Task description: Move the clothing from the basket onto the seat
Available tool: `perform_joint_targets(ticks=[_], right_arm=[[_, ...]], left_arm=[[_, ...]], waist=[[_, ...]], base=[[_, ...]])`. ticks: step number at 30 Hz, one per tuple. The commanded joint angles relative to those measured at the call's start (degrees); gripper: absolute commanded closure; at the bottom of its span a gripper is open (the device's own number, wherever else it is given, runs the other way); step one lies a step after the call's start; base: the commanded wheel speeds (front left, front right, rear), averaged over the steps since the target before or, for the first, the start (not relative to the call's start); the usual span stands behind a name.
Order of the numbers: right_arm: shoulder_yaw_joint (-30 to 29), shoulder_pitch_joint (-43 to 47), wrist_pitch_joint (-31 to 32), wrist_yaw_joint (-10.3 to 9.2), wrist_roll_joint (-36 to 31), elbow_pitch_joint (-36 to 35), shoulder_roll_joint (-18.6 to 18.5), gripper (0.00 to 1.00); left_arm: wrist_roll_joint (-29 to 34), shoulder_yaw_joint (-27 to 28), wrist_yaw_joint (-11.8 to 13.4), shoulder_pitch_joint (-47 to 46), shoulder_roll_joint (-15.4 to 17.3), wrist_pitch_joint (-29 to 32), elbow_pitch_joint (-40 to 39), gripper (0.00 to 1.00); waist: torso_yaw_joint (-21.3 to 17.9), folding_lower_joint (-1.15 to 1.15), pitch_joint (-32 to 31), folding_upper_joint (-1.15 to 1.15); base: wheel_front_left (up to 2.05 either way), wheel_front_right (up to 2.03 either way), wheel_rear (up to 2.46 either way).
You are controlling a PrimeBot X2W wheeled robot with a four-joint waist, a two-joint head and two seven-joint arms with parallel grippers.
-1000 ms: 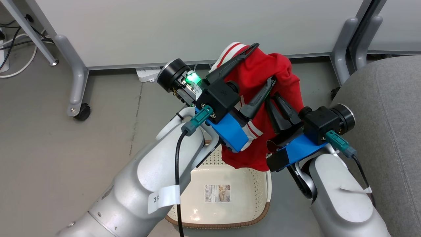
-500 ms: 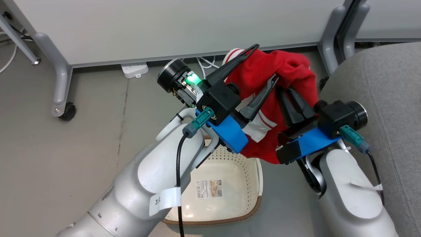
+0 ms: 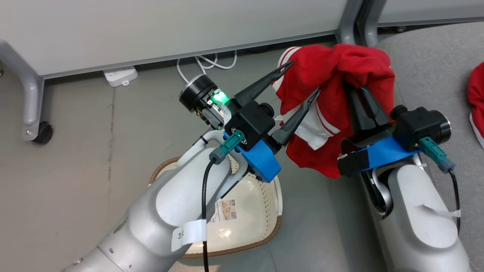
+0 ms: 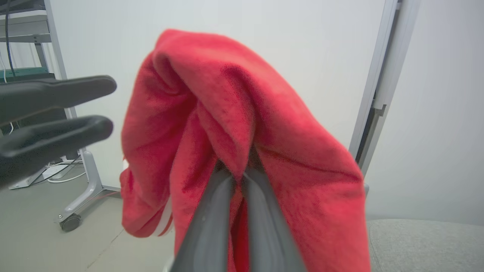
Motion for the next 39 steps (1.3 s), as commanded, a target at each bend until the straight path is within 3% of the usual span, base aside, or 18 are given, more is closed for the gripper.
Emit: perform_joint_targets(ticks=[1, 25, 39], right_arm=[[-0.55, 0.57, -0.05, 0.01, -0.12, -0.42, 0.00, 1.00], [-13.20, 5.15, -0.04, 0.01, 0.34, -6.29, -0.67, 1.00], [-17.16, 6.96, -0.04, 0.01, 0.62, -7.90, -0.13, 1.00]], left_arm=[[0.01, 0.11, -0.01, 0.57, 0.51, -0.26, 0.05, 0.00], [-0.75, -3.94, -0.02, 1.29, 3.71, -0.25, 0.75, 0.00], [-1.30, -6.00, -0.02, 0.37, 4.14, -0.25, 1.37, 0.00]], waist=[[-1.00, 0.00, 0.43, 0.00], [-13.83, 0.00, 5.00, 0.00], [-16.68, 0.00, 7.29, 0.00]], base=[[0.00, 0.00, 0.00], [0.00, 0.00, 0.00], [0.00, 0.00, 0.00]])
